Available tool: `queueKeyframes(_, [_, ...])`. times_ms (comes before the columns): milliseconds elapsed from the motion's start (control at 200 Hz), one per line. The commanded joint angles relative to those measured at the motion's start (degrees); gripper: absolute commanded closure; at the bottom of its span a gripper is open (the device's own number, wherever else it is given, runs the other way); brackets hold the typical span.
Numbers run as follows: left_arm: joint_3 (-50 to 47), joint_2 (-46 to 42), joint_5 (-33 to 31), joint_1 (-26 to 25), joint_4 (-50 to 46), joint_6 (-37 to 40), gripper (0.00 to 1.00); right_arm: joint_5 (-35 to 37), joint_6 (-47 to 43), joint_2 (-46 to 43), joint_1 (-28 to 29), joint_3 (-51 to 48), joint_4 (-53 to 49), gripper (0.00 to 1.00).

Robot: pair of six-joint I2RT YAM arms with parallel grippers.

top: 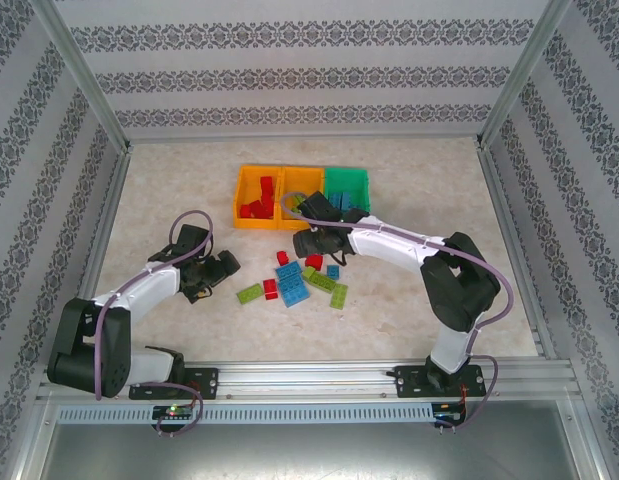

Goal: Sort the legos into containers by color

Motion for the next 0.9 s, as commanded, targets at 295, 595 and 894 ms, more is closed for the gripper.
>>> queueKeyframes(295, [1.2, 2.8, 1.3, -2.0, 4.9, 0.5, 0.0, -0.9, 15.0, 4.4, 3.0, 1.4, -1.9, 0.24])
queueKeyframes(595, [0.9, 3.0, 1.1, -2.0, 5.5, 0.8, 0.0, -1.1, 18.9, 5.1, 3.0, 0.8, -2.9, 0.24])
queueKeyframes(894, [0.7, 3.2, 1.2, -2.0, 5.5, 0.9, 0.0, -2.8, 19.0, 9.7, 2.8, 4.1, -2.7, 0.3])
